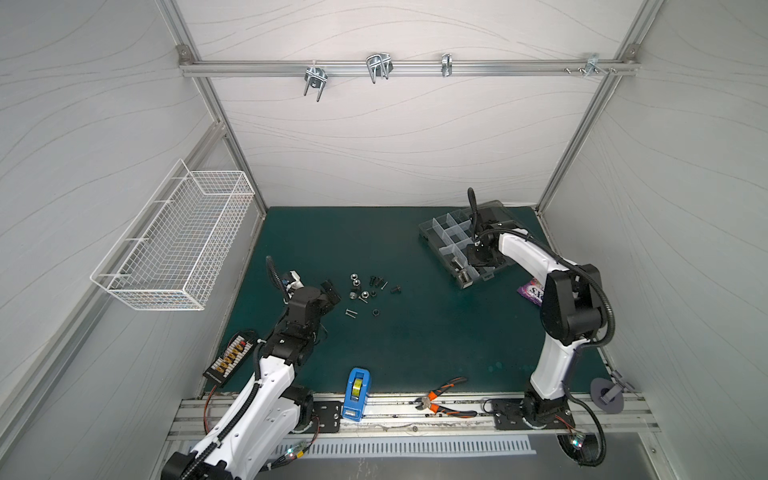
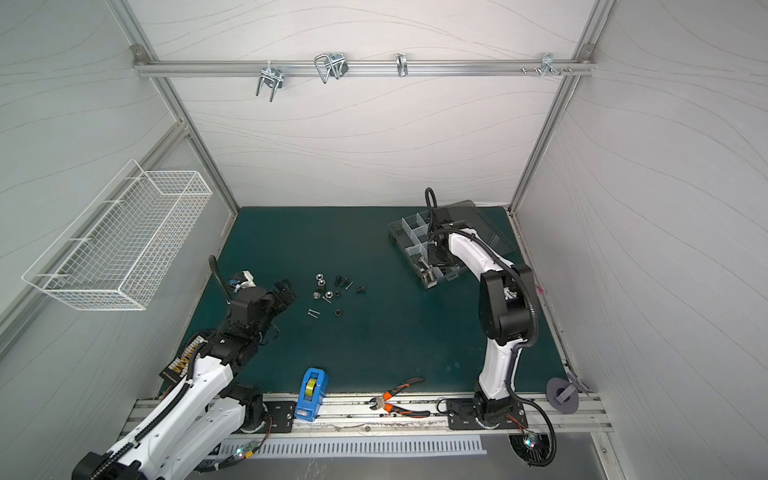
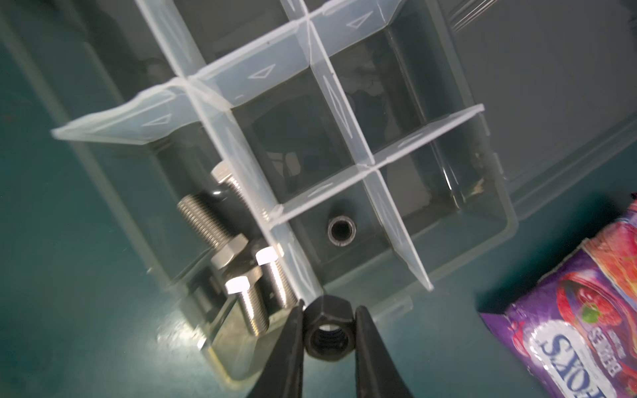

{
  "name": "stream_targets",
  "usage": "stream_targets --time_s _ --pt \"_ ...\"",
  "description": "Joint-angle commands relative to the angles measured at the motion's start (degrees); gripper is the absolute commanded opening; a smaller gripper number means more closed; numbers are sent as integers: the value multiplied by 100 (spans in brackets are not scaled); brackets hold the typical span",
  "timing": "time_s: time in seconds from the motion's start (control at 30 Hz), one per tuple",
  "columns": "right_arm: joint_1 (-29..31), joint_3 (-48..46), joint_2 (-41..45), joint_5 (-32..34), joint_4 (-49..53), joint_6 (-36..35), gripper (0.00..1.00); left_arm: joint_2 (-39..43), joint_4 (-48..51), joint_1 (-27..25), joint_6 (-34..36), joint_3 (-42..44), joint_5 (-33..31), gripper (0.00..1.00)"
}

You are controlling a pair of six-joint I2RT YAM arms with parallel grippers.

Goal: Sort the screws and nuts into containers
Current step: 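Carry the black nut into the compartment holding the first nut, then open the right gripper and return it over the pile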

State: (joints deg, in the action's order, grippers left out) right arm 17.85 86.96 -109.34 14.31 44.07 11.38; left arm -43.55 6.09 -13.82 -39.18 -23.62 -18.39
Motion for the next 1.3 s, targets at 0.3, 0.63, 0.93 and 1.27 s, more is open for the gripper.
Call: stream_targets --time_s 0.3,0.63,0.93,1.27 --pt "-176 433 -743 -10 -13 -171 5 -8 -160 -6 -1 -130 -50 100" --pt "-238 721 -1108 -50 7 -214 19 -31 -163 -6 28 -170 -37 100" --pt "-240 740 -1085 -24 37 -232 37 22 -134 -6 47 -161 -47 100" --pt "-238 514 -573 -64 61 -169 37 80 -90 -6 26 -128 -51 100"
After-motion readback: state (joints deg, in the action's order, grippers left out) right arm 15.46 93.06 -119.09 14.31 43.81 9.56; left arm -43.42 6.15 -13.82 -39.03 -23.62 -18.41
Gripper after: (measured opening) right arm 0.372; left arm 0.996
